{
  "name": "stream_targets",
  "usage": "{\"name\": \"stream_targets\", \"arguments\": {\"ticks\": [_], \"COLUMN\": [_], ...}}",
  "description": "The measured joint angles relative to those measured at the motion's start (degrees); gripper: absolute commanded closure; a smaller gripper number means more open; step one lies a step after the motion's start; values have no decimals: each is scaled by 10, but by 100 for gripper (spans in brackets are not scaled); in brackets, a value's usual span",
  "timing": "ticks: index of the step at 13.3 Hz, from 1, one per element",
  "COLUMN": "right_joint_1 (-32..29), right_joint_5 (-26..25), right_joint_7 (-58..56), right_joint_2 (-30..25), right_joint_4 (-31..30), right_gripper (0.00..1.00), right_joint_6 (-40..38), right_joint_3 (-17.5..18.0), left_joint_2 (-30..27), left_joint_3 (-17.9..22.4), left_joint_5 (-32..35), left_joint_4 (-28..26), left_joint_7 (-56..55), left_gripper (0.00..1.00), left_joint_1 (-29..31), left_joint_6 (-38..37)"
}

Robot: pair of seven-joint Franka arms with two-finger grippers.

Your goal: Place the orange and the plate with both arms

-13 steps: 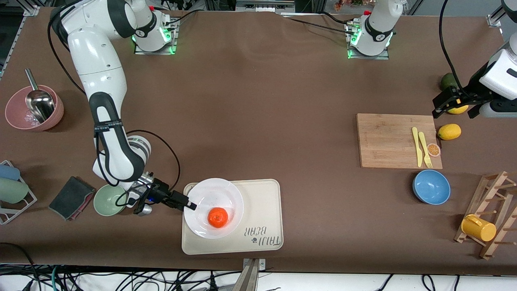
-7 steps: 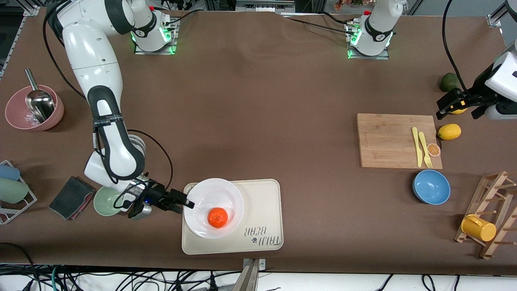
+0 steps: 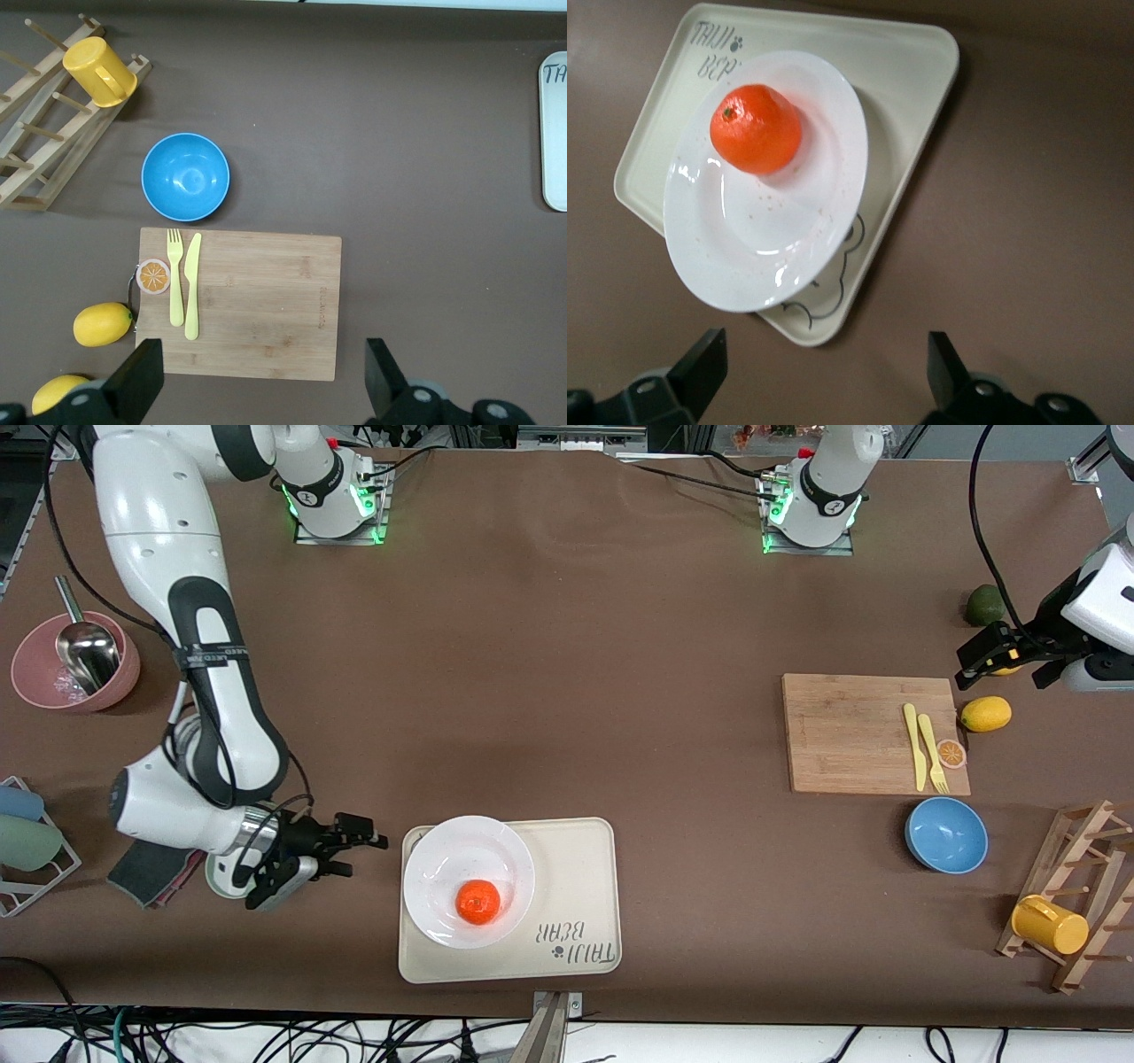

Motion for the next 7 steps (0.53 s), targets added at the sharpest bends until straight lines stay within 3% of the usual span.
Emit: {"name": "stream_targets", "arguments": {"ticks": [4, 7], "right_joint_1": [3, 15], "right_joint_5": [-177, -276], "right_joint_7": [152, 252], "right_joint_2": [-63, -113], "right_joint_4": [0, -1], "right_gripper": [0, 0], "right_joint_6": [-122, -229], "right_joint_3": [-12, -12], "left_joint_2": [0, 0], "left_joint_3": [-1, -1], "left_joint_5": [0, 0], "left_joint_4": [1, 1], "left_joint_7": [0, 0], "left_gripper": [0, 0], "left_joint_1": [0, 0], "left_joint_6": [0, 0]}}
